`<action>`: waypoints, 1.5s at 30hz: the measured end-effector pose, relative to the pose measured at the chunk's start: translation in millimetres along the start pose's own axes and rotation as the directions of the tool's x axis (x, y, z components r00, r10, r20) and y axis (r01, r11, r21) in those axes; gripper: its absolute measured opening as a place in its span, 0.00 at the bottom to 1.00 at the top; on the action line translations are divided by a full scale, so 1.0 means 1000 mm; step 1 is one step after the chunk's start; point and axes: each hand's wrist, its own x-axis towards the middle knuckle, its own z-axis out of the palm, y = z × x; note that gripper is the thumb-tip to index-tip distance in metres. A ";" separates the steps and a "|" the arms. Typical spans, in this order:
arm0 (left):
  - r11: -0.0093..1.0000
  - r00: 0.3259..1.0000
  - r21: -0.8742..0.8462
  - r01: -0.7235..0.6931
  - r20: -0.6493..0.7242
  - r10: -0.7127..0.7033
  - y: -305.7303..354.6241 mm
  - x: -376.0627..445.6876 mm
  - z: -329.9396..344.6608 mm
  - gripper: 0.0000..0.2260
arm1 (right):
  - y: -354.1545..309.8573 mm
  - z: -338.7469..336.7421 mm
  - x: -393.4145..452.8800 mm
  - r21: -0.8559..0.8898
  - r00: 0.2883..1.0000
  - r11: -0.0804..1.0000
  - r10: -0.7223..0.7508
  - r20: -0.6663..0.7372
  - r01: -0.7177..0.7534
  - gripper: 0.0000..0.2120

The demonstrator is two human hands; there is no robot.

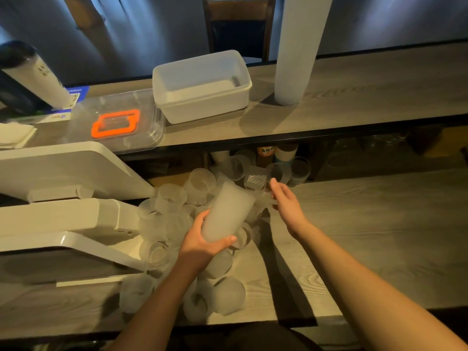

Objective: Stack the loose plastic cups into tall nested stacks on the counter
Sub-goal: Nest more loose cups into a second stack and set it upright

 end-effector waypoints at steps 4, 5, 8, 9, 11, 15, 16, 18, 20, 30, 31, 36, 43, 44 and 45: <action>0.998 0.999 -0.062 0.030 -0.031 -0.032 0.000 -0.004 -0.009 0.39 | 0.028 0.001 0.017 -0.113 0.994 0.988 0.108 0.004 -0.106 0.41; 0.996 0.998 -0.079 0.036 -0.040 -0.039 -0.001 -0.005 -0.011 0.37 | 0.031 0.003 0.018 -0.161 0.991 0.979 0.130 0.012 -0.127 0.44; 0.997 0.996 -0.079 0.018 -0.080 -0.025 0.000 -0.010 -0.016 0.39 | 0.039 0.012 0.024 -0.231 0.989 0.963 0.147 0.015 -0.139 0.46; 0.997 0.996 -0.076 0.009 -0.088 -0.015 0.000 -0.011 -0.018 0.40 | 0.041 0.015 0.028 -0.235 0.988 0.961 0.155 0.013 -0.148 0.50; 0.997 0.996 -0.081 0.006 -0.086 -0.013 -0.001 -0.013 -0.021 0.40 | 0.043 0.022 0.035 -0.275 0.983 0.945 0.185 0.007 -0.176 0.61; 1.000 0.996 -0.018 0.023 -0.082 -0.025 -0.005 -0.012 -0.025 0.36 | 0.051 0.037 0.049 -0.391 0.985 0.905 0.170 -0.024 -0.166 0.54; 1.000 0.996 -0.006 0.027 -0.080 -0.027 -0.005 -0.012 -0.025 0.35 | 0.051 0.039 0.050 -0.407 0.988 0.900 0.151 -0.045 -0.156 0.49; 1.000 0.997 0.002 0.027 -0.076 -0.027 -0.007 -0.011 -0.024 0.35 | 0.051 0.041 0.049 -0.400 0.989 0.904 0.130 -0.073 -0.148 0.43; 1.000 0.997 -0.008 0.024 -0.069 -0.025 -0.008 -0.010 -0.024 0.36 | 0.051 0.039 0.046 -0.325 0.988 0.934 0.132 -0.076 -0.150 0.40; 0.999 0.999 -0.030 0.034 0.034 -0.033 -0.006 -0.001 -0.014 0.37 | 0.044 0.003 0.007 0.022 0.990 0.993 0.120 -0.067 -0.119 0.32; 0.999 0.999 -0.020 0.031 0.043 -0.030 -0.005 0.001 -0.013 0.38 | 0.042 -0.001 0.003 0.053 0.991 0.992 0.115 -0.066 -0.112 0.30; 1.000 0.997 -0.006 -0.021 0.079 0.022 0.001 0.006 -0.004 0.42 | 0.027 -0.023 -0.009 0.264 0.994 0.962 0.089 -0.061 -0.070 0.26; 0.988 0.981 0.045 -0.146 0.134 0.139 0.012 0.003 0.006 0.37 | -0.008 -0.045 -0.029 0.418 0.998 0.908 -0.052 0.036 0.032 0.31; 0.985 0.977 0.060 -0.164 0.148 0.154 0.013 0.002 0.007 0.38 | -0.011 -0.047 -0.031 0.387 0.996 0.921 -0.071 0.050 0.046 0.29; 0.980 0.972 0.077 -0.183 0.163 0.168 0.014 0.002 0.009 0.39 | -0.013 -0.048 -0.034 0.340 0.994 0.938 -0.091 0.062 0.065 0.28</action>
